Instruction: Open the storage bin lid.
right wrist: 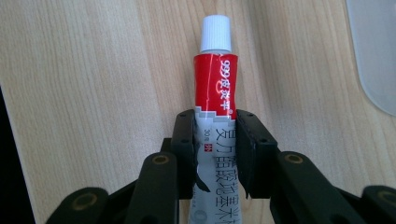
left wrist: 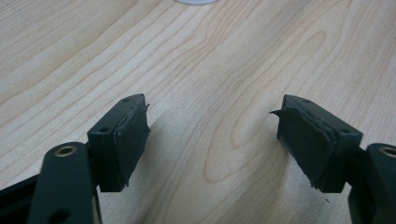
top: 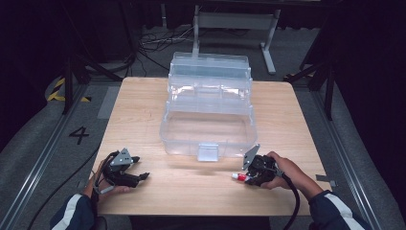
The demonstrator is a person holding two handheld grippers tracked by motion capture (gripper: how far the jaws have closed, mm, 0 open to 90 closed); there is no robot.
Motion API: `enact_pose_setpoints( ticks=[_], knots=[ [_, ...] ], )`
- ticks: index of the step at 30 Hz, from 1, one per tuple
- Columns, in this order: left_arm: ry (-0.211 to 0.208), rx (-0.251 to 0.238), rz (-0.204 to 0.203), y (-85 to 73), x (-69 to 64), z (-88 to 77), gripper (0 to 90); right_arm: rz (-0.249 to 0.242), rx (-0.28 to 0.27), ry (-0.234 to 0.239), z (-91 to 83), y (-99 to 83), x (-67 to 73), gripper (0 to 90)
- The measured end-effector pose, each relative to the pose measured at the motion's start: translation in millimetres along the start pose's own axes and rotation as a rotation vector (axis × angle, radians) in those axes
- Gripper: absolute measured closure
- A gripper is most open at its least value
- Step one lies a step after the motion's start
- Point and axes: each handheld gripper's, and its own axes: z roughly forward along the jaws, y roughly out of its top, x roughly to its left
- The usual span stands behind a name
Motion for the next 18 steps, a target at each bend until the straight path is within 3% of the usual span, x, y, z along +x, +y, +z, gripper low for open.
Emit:
enact_pose_setpoints(
  ticks=[11,18],
  knots=[
    [0.0,0.0,-0.001,0.1,0.1,0.1,23.8,-0.029,-0.011,-0.006,-6.5,0.5,1.6,70.9],
    [0.0,0.0,-0.001,0.0,0.0,0.2,23.8,-0.021,-0.023,-0.02,-14.7,-2.1,-1.3,70.9]
  ],
)
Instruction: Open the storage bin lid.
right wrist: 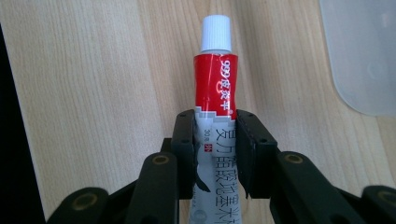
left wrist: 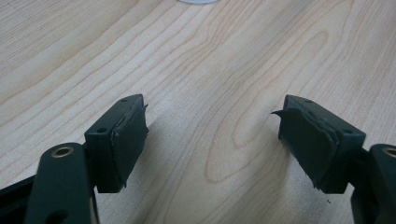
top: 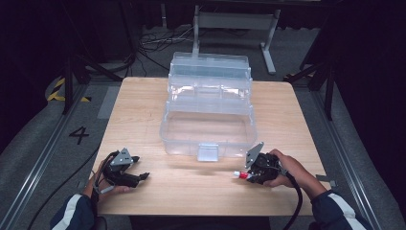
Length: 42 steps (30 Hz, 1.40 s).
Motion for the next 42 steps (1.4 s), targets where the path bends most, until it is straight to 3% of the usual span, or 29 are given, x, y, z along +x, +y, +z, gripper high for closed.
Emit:
enact_pose_setpoints(
  ticks=[11,42],
  knots=[
    [0.0,0.0,0.0,0.0,0.0,0.0,23.8,0.006,-0.021,-0.031,-21.6,-3.5,-1.4,70.9],
    [0.0,0.0,0.0,0.0,0.1,0.0,23.8,-0.079,-0.047,-0.097,-73.5,9.1,-0.2,70.9]
  ],
)
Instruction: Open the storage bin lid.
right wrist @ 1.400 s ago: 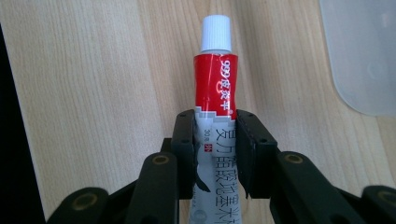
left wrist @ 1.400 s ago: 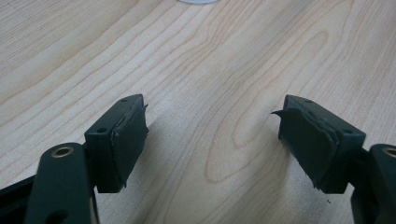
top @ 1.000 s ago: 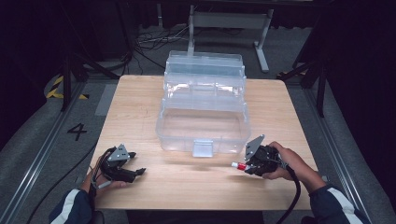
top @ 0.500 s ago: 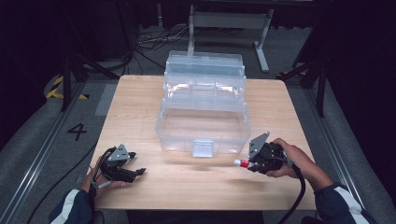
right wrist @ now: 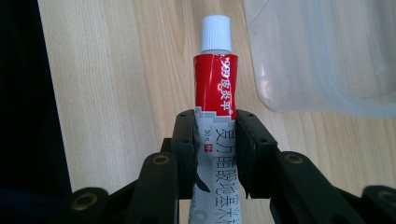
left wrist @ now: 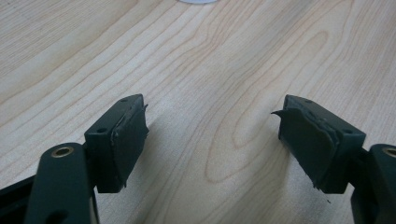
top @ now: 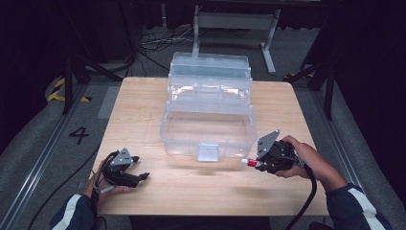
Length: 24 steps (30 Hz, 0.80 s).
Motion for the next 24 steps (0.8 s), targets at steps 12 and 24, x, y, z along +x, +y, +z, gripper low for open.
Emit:
enact_pose_setpoints(
  ticks=[12,24],
  knots=[
    [0.0,0.0,0.0,0.0,0.0,0.0,23.8,-0.03,-0.001,-0.021,-19.6,11.1,-3.8,70.9],
    [0.001,0.0,-0.001,-0.1,-0.2,0.0,23.8,-0.048,0.0,-0.039,-29.3,21.4,-8.9,70.9]
  ],
)
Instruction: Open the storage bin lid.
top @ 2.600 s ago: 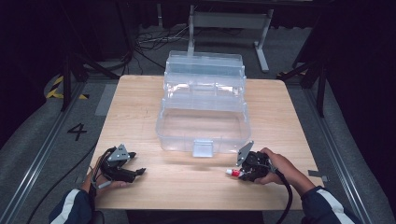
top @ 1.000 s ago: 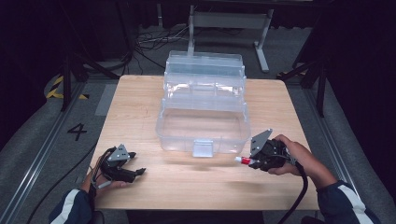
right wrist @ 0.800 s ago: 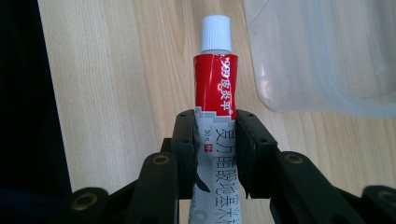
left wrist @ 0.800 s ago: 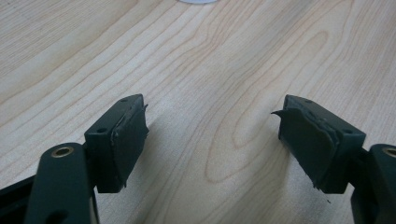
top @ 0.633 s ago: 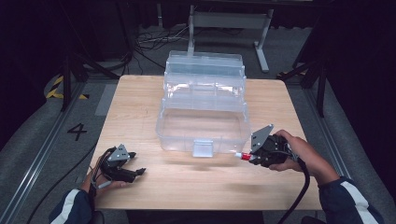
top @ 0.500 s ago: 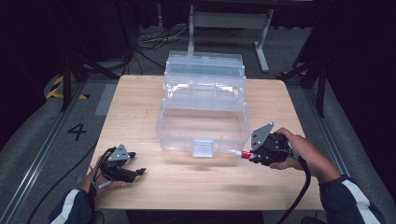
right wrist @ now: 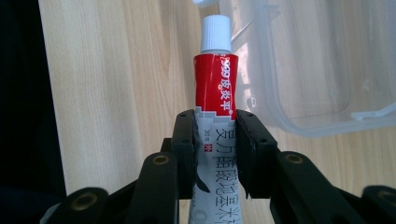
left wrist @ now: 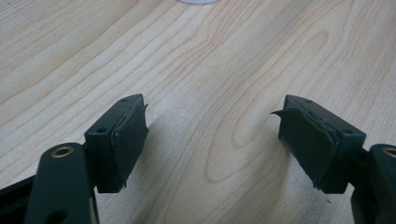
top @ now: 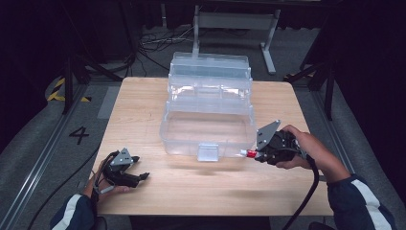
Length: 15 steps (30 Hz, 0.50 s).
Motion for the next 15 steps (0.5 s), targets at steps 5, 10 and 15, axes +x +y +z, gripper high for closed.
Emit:
enact_pose_setpoints(
  ticks=[5,10,15],
  knots=[
    [-0.001,0.0,0.001,0.0,0.1,0.0,23.8,-0.014,-0.002,-0.012,-3.9,4.9,-3.3,70.9],
    [0.0,0.0,0.0,0.0,0.0,0.0,23.8,-0.017,-0.001,-0.018,-5.0,8.7,-8.3,70.9],
    [0.0,0.0,0.0,0.0,0.0,0.0,23.8,-0.02,-0.002,-0.02,-4.7,13.5,-13.3,70.9]
  ],
)
